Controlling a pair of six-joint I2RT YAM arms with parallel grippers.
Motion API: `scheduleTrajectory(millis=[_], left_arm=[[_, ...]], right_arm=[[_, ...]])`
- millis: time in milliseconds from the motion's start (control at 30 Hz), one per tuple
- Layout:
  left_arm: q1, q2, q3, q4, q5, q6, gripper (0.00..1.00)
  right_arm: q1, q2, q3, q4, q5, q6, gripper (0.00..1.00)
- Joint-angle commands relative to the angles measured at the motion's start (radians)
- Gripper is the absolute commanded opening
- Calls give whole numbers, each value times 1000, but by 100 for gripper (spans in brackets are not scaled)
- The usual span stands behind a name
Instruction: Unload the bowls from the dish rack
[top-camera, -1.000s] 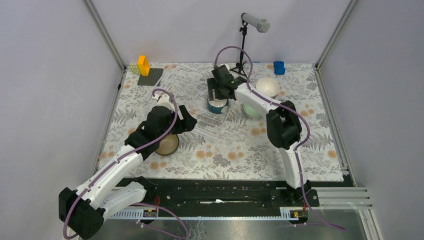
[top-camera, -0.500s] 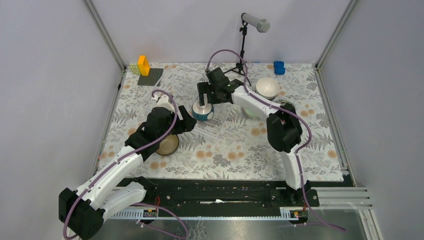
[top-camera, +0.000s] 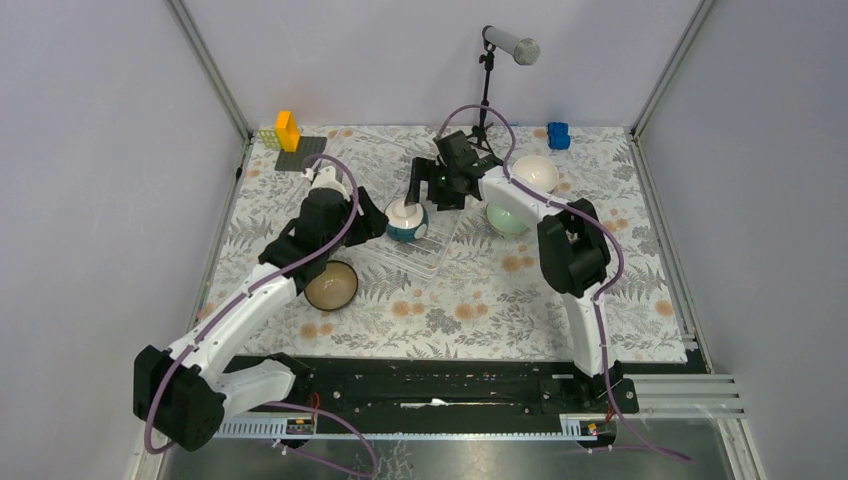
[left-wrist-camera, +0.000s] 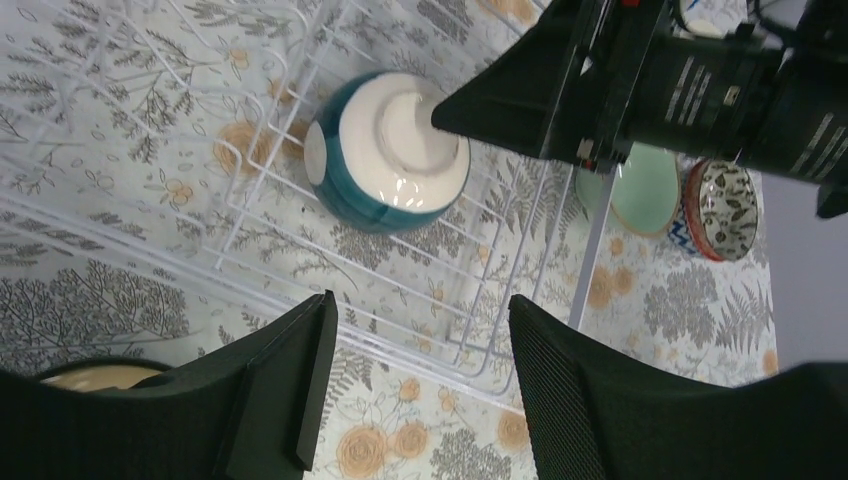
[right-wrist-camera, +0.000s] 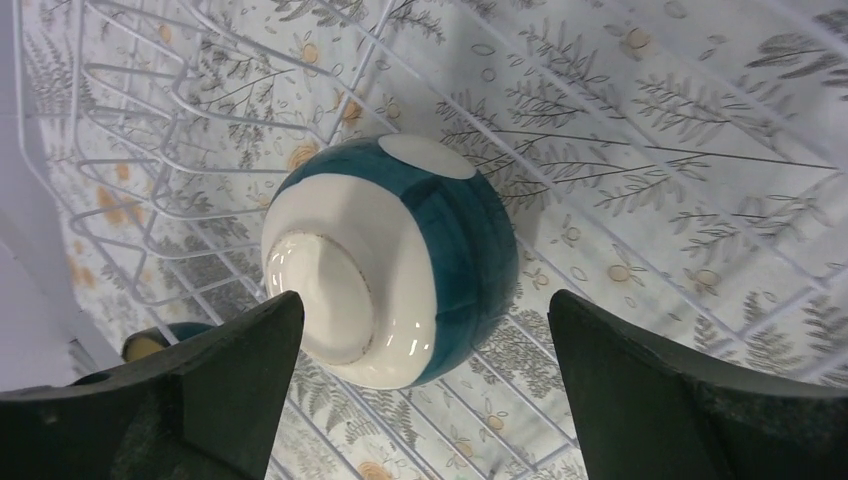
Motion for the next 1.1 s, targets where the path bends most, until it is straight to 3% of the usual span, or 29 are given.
scheduleTrajectory(millis=[0, 167, 533, 1067], left_arm=[[42, 68, 88, 53, 29, 4, 68], [114, 220, 185, 19, 154, -8, 64], [119, 408, 282, -1, 107, 43, 61], [121, 359, 190, 65, 20, 4, 61]], right_arm=[[-16, 40, 2, 70, -146, 84, 100], [-29, 70, -6, 110, -212, 124, 100], [-28, 152, 29, 85, -241, 142, 100], [-40, 190, -64, 274, -327, 313, 100]])
